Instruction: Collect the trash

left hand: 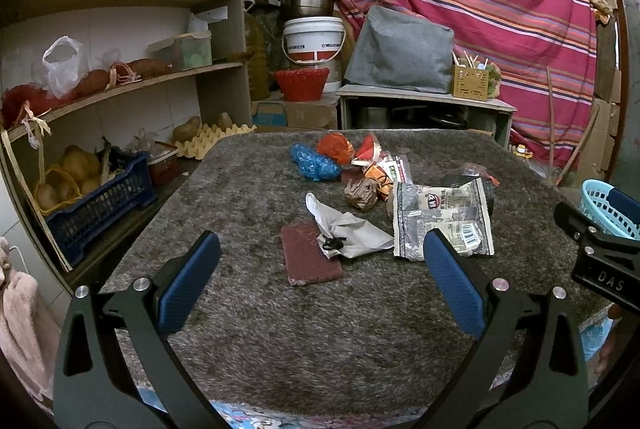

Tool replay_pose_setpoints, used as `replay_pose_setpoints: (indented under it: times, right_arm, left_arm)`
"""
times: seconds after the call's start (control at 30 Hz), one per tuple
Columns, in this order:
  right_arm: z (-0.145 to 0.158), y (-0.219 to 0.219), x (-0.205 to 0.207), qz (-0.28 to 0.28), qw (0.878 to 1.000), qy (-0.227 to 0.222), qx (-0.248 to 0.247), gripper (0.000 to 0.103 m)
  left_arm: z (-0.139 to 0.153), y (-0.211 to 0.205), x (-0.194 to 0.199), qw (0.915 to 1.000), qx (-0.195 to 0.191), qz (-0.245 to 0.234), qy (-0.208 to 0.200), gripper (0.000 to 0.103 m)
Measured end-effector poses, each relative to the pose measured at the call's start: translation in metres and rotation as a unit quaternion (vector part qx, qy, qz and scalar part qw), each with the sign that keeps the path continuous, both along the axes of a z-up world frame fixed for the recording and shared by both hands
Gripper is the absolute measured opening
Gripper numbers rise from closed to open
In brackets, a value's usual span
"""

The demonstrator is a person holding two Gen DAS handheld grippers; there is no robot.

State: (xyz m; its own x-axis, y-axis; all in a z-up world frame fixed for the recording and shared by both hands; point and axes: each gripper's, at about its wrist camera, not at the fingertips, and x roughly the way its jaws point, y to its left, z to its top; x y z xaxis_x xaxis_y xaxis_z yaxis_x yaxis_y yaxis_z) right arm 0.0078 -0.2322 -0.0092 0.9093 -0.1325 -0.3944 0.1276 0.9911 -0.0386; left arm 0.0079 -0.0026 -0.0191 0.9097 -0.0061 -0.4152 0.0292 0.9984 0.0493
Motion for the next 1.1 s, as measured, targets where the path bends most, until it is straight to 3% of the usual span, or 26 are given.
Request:
replay_pose_setpoints:
  times: [1.1]
  right_arm:
    - [-0.0042,-0.0005,0.003,-0.003,1.0,0.007,-0.007,0.099]
  left_arm:
    - [0.0057,0.0066,-0.0008,1.0,-0.004,-0.003,0.003,0.098]
